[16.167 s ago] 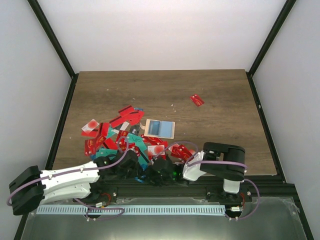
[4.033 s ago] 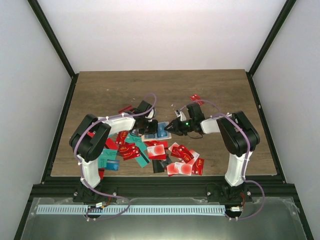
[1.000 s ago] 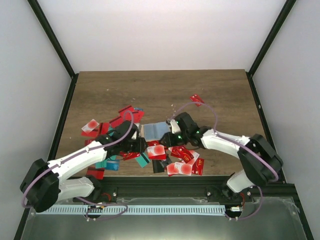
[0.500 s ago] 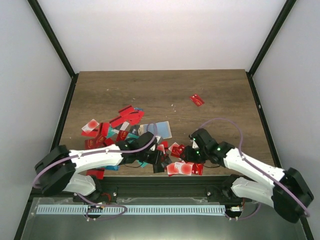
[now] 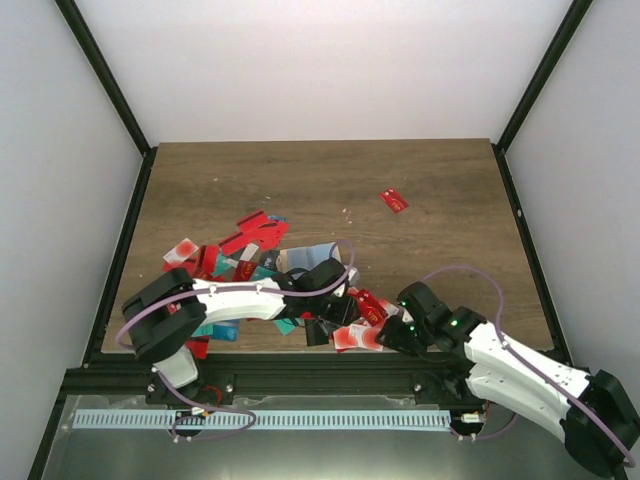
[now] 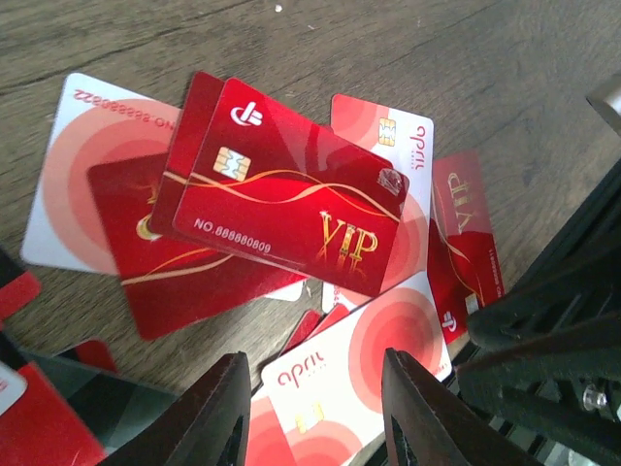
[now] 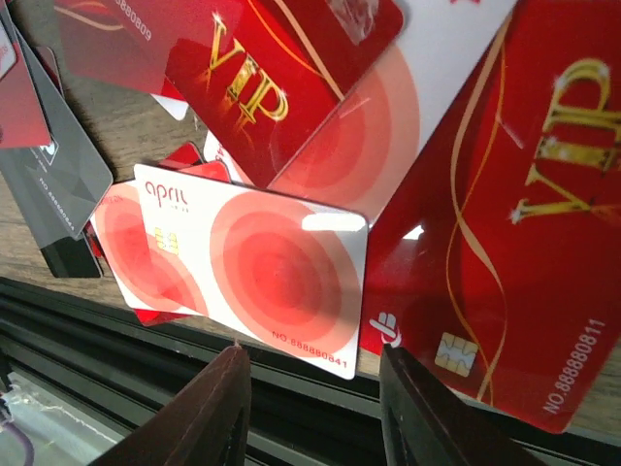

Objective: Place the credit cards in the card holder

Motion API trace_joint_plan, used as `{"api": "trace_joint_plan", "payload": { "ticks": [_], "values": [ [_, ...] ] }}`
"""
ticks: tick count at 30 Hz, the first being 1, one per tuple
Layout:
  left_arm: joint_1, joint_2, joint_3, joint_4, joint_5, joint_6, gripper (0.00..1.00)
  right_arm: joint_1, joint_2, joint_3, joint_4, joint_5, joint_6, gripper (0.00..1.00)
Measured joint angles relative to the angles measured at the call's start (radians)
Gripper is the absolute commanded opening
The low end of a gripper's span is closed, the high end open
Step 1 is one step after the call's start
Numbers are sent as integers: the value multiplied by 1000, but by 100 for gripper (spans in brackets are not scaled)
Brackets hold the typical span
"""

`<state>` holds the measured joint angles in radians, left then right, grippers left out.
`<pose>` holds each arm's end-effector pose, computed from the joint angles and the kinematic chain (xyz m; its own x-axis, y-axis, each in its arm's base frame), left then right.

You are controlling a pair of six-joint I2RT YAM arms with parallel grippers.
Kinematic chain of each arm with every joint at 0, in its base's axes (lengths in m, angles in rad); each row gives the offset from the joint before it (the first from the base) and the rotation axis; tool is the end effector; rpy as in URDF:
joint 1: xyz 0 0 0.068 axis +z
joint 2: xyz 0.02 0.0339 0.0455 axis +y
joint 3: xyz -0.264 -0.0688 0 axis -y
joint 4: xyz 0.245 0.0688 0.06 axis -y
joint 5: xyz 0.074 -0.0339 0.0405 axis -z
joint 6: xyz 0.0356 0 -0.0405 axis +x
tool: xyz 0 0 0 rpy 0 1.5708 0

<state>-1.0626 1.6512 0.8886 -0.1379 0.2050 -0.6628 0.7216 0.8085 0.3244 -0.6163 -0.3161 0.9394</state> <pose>0.1530 -0.2896 0.1655 -0.8648 0.3145 -0.3915 0.4881 0.7097 -0.5080 0.0913 0.0951 0.1474 -0.9872 0.1533 -0.0439 0.1071 0.8416 0.5294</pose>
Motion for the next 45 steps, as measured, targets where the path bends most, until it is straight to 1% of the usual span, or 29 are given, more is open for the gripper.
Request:
{"api": "trace_joint_plan", "payload": {
  "ticks": [5, 10, 19, 23, 29, 33, 41, 45],
  "values": [
    [-6, 77, 37, 4, 19, 21, 39, 0, -58, -40, -3, -35, 49, 40],
    [-18, 137, 60, 5, 37, 39, 38, 0, -58, -74, 42, -84, 80, 40],
    [-45, 162, 75, 6, 54, 46, 38, 0, -68, -111, 127, -129, 122, 41],
    [-60, 162, 75, 6, 55, 46, 38, 0, -86, -111, 105, -140, 124, 42],
    [-69, 170, 80, 12, 56, 46, 38, 0, -115, -113, 19, -156, 115, 43],
    [-70, 178, 87, 22, 59, 45, 38, 0, -113, -142, 24, -163, 113, 43],
    [-70, 179, 88, 21, 58, 45, 37, 0, -93, -190, 172, -178, 153, 42],
    [-69, 179, 88, 21, 58, 45, 37, 0, -86, -201, 220, -178, 176, 40]
  ]
}}
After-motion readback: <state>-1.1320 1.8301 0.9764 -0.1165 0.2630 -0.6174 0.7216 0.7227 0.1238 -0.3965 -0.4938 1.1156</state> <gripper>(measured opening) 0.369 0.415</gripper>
